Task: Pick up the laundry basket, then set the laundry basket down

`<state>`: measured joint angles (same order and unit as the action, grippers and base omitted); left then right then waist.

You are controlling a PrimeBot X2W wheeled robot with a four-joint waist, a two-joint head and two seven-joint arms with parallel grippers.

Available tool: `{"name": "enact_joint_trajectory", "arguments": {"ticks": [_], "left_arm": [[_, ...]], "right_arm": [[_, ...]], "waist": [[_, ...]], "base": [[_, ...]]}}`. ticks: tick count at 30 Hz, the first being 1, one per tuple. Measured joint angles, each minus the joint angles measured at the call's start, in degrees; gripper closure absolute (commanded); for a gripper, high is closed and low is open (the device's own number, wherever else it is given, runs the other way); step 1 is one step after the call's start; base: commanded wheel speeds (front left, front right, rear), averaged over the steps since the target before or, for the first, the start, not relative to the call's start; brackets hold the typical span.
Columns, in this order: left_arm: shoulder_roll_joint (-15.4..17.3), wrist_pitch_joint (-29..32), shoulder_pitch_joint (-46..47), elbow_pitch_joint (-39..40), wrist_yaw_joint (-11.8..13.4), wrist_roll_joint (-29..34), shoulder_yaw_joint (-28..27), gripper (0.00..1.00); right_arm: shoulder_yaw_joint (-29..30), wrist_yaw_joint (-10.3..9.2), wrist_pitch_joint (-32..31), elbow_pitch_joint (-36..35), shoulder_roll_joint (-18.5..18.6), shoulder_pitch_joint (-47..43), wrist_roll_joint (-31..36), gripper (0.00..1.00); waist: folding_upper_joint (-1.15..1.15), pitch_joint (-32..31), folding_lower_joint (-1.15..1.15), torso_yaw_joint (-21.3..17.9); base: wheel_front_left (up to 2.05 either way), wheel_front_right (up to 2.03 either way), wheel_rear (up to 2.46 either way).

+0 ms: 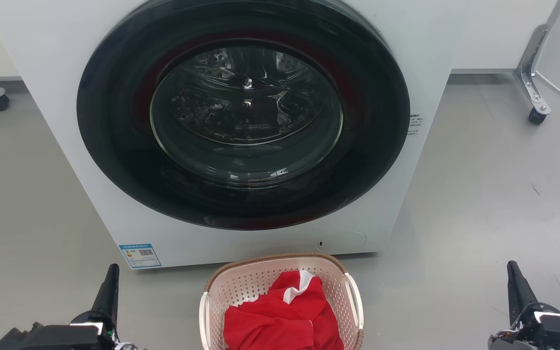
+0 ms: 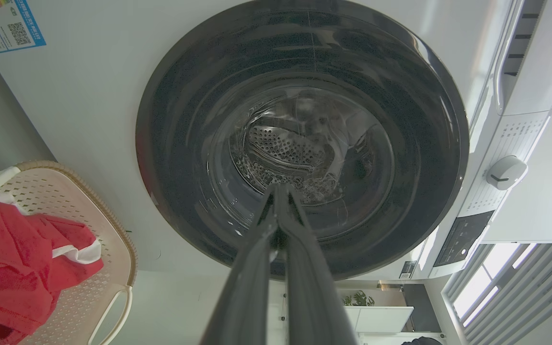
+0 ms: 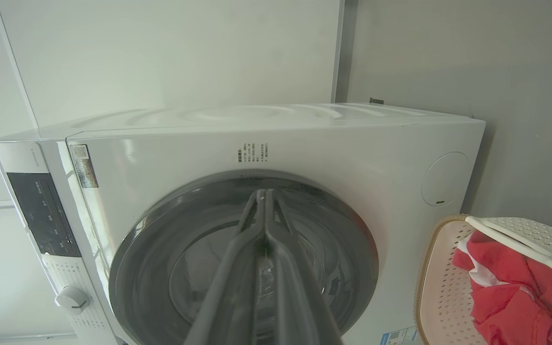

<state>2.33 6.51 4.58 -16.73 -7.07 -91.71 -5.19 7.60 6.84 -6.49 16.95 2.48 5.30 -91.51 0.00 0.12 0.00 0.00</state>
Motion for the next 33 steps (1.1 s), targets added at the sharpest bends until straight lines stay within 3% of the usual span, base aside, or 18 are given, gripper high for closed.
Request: {"name": "enact_joint_trajectory", "arguments": {"ticks": [33], "left_arm": [[0.0,0.0,0.0,0.0,0.0,0.0,0.0,1.0]], "right_arm": [[0.0,0.0,0.0,0.0,0.0,0.0,0.0,1.0]], "waist": [[0.0,0.0,0.0,0.0]], "base": [[0.0,0.0,0.0]]}}
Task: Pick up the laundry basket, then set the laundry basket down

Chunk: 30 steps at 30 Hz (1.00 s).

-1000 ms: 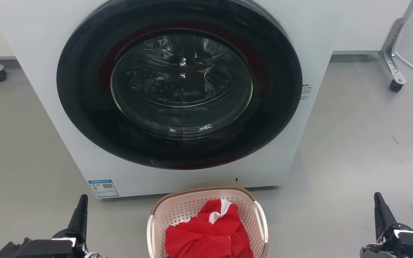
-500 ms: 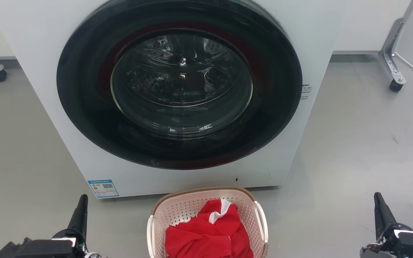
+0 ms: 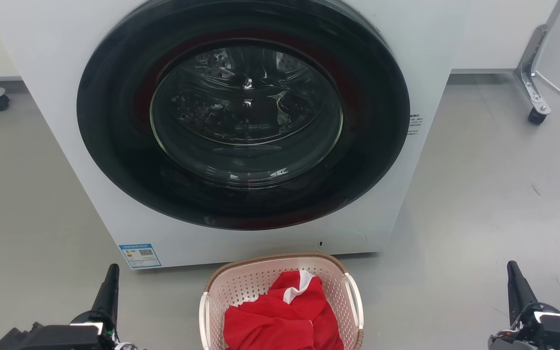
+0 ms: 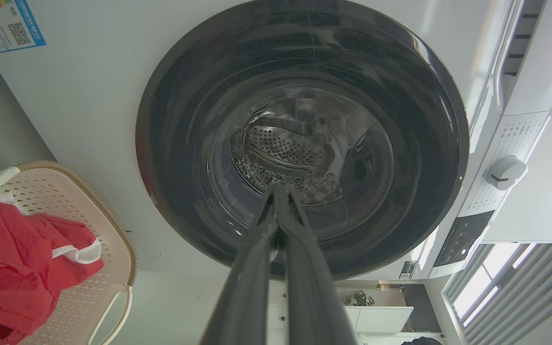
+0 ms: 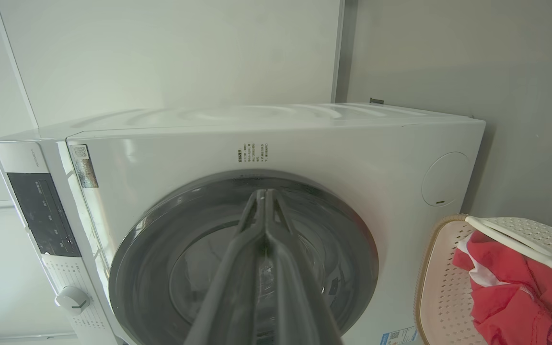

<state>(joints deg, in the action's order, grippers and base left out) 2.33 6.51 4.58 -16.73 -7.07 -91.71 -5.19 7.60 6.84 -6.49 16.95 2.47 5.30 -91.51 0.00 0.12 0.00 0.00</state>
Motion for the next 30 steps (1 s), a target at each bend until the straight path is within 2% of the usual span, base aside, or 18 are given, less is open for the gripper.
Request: {"name": "enact_joint_trajectory", "arguments": {"ticks": [20,21,30], "left_arm": [[0.0,0.0,0.0,0.0,0.0,0.0,0.0,1.0],[0.0,0.0,0.0,0.0,0.0,0.0,0.0,0.0],[-0.5,-0.2,-1.7,-1.7,0.2,0.0,0.5,0.0]], "right_arm": [[0.0,0.05,0.0,0.0,0.0,0.0,0.0,1.0],[0.0,0.05,0.0,0.0,0.0,0.0,0.0,0.0],[-0.3,-0.27,0.3,1.8,-0.7,-1.4,0.3,0.0]], "waist": [[0.0,0.0,0.0,0.0],[0.0,0.0,0.0,0.0],[0.0,0.0,0.0,0.0]], "base": [[0.0,0.0,0.0],[0.0,0.0,0.0],[0.0,0.0,0.0]]}}
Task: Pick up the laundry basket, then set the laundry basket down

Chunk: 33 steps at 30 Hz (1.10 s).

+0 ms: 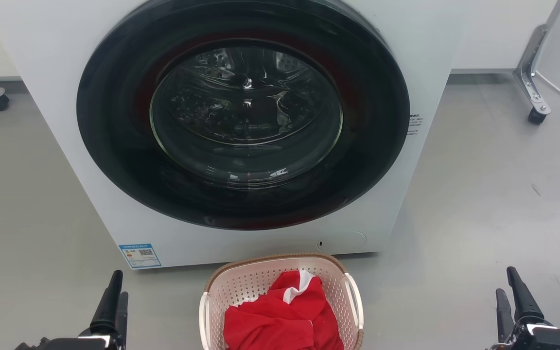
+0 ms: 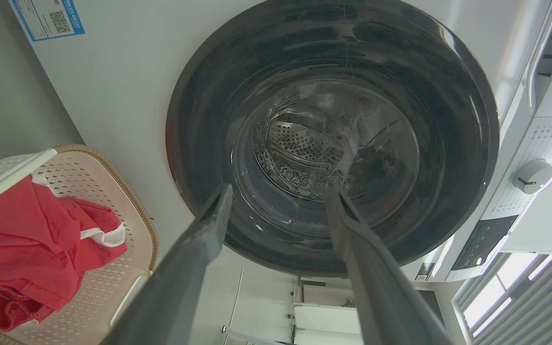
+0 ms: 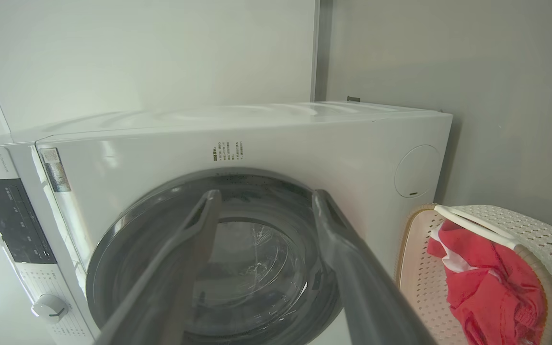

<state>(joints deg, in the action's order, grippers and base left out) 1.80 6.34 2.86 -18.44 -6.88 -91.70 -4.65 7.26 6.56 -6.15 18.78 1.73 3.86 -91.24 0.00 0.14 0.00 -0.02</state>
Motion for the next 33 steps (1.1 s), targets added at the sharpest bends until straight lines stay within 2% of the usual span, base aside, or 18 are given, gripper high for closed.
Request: {"name": "enact_joint_trajectory", "arguments": {"ticks": [13,20,26,33], "left_arm": [[0.0,-2.2,0.6,0.3,0.0,0.7,1.5,0.0],[0.6,-4.5,1.6,0.7,0.0,4.2,3.0,0.0],[1.9,-6.1,1.8,1.0,0.0,10.1,5.0,0.0],[3.5,-7.7,3.0,2.4,1.6,18.9,7.6,0.0]], "right_arm": [[-0.9,0.01,1.8,-0.2,0.1,0.3,2.1,0.0],[-2.2,0.01,3.8,-0.4,0.7,0.5,5.5,0.0],[-3.8,0.01,5.7,-0.7,1.8,1.4,10.1,0.0],[-6.4,-0.09,7.5,-1.8,3.5,1.7,18.4,0.0]], "waist": [[0.0,0.0,0.0,0.1],[0.0,-0.1,0.0,0.2],[0.0,-0.2,0.0,0.3],[0.0,-0.3,0.0,0.4]], "base": [[0.0,0.0,0.0],[0.0,0.0,0.0],[0.0,0.0,0.0],[0.0,0.0,0.0]]}}
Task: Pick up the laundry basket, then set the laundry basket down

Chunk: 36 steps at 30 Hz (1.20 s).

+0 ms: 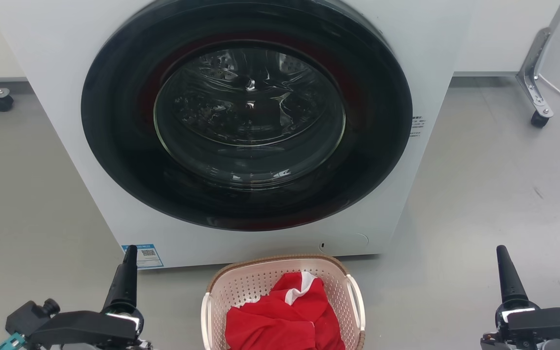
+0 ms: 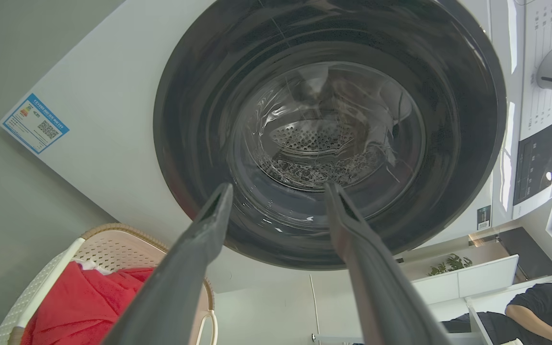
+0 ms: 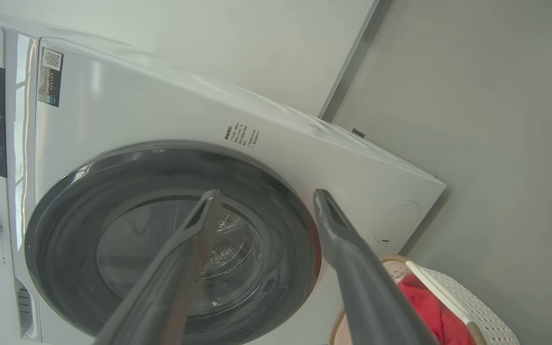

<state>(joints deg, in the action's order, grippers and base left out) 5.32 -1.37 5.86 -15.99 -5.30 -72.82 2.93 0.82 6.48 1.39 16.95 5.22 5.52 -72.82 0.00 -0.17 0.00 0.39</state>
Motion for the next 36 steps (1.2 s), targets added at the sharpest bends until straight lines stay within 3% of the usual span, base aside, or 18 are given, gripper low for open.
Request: {"name": "enact_joint_trajectory", "arguments": {"ticks": [24,36], "left_arm": [[3.6,-5.3,1.3,4.3,6.4,26.3,7.7,0.0],[3.8,-7.9,1.3,4.0,8.3,34.3,9.4,0.0]], "right_arm": [[-9.0,-4.94,5.3,-3.8,5.5,2.0,27.4,0.0],[-12.2,-6.04,7.9,-4.0,7.1,2.2,37.4,0.0]], "waist": [[0.0,-0.1,0.0,0.1],[0.0,0.0,0.0,0.1]], "base": [[0.0,0.0,0.0],[0.0,0.0,0.0]]}}
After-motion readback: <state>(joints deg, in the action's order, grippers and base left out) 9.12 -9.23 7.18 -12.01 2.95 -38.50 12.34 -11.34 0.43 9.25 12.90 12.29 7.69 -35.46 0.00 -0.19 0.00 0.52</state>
